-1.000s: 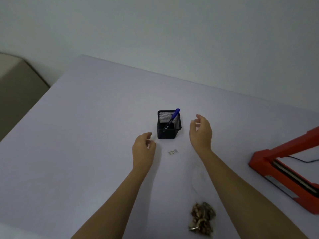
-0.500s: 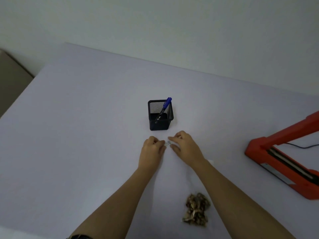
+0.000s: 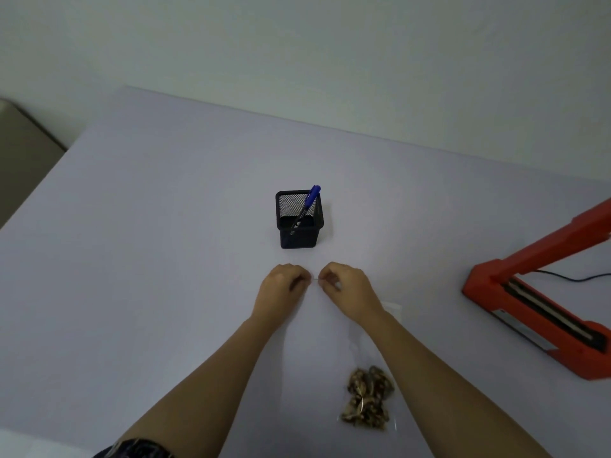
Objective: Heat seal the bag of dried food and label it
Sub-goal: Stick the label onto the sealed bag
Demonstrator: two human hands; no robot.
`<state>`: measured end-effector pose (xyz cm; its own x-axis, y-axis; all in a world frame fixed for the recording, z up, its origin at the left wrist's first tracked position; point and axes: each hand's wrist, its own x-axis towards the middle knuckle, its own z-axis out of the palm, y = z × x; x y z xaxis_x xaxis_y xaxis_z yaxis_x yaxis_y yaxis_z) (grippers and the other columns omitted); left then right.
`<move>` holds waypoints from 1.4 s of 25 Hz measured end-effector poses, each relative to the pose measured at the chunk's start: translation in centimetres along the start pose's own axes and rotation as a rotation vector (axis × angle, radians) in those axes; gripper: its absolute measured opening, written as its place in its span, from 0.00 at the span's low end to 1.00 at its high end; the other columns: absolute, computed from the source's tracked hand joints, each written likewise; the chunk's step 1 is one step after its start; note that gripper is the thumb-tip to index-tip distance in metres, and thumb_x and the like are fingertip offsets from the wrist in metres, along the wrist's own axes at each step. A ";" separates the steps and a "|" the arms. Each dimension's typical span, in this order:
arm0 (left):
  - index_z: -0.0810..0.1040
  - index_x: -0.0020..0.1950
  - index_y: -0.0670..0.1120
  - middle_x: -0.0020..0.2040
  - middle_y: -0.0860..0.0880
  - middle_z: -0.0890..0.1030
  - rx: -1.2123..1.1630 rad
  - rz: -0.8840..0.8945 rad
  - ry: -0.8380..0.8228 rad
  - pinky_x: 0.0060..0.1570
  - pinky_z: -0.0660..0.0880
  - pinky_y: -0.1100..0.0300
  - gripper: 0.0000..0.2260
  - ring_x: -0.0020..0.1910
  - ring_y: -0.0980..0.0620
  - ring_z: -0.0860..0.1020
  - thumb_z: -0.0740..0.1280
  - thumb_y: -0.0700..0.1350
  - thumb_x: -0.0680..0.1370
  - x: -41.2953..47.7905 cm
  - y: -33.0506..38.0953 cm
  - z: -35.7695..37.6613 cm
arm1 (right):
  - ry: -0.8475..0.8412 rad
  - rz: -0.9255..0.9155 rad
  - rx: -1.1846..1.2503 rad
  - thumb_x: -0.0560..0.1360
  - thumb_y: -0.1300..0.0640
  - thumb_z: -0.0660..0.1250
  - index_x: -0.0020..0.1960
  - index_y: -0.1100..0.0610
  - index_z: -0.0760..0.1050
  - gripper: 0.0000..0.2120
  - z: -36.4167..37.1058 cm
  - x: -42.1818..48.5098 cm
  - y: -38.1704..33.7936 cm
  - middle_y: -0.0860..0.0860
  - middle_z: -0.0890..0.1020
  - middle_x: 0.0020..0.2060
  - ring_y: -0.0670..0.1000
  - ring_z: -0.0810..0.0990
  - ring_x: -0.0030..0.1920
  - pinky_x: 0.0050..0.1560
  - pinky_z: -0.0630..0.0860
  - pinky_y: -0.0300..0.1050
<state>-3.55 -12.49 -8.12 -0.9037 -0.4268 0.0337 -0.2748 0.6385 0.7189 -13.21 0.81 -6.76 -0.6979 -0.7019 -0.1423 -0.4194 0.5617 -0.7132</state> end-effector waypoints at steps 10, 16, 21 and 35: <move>0.82 0.48 0.53 0.40 0.56 0.83 -0.444 0.031 0.005 0.40 0.77 0.68 0.07 0.41 0.55 0.80 0.70 0.47 0.71 -4.9 12.1 -12.6 | 0.182 0.119 0.710 0.72 0.61 0.70 0.44 0.54 0.80 0.03 -10.0 -9.3 -12.8 0.52 0.85 0.36 0.49 0.84 0.38 0.40 0.79 0.37; 0.83 0.48 0.54 0.45 0.56 0.83 -0.478 0.210 0.124 0.41 0.78 0.64 0.07 0.44 0.52 0.81 0.71 0.51 0.71 -7.7 17.2 -17.2 | 0.307 -0.020 0.777 0.71 0.62 0.69 0.42 0.52 0.80 0.05 -13.4 -14.0 -18.7 0.50 0.85 0.35 0.48 0.85 0.38 0.40 0.79 0.35; 0.83 0.47 0.55 0.47 0.58 0.82 -0.418 0.323 0.183 0.42 0.76 0.69 0.07 0.47 0.56 0.80 0.67 0.50 0.72 -9.2 18.9 -18.4 | 0.340 -0.037 0.834 0.71 0.63 0.68 0.41 0.52 0.80 0.07 -14.1 -16.0 -20.4 0.50 0.85 0.35 0.47 0.84 0.38 0.39 0.78 0.35; 0.80 0.44 0.55 0.44 0.54 0.82 -0.508 0.303 0.159 0.42 0.78 0.60 0.04 0.44 0.49 0.81 0.68 0.51 0.71 -11.0 20.2 -18.1 | 0.301 -0.009 0.919 0.68 0.56 0.68 0.45 0.52 0.80 0.07 -14.4 -18.8 -20.2 0.48 0.86 0.39 0.46 0.84 0.41 0.41 0.78 0.33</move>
<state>6.80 -6.48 18.63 -0.8461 -0.3893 0.3641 0.2135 0.3783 0.9007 0.02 8.95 20.15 -0.8703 -0.4907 -0.0436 0.1029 -0.0946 -0.9902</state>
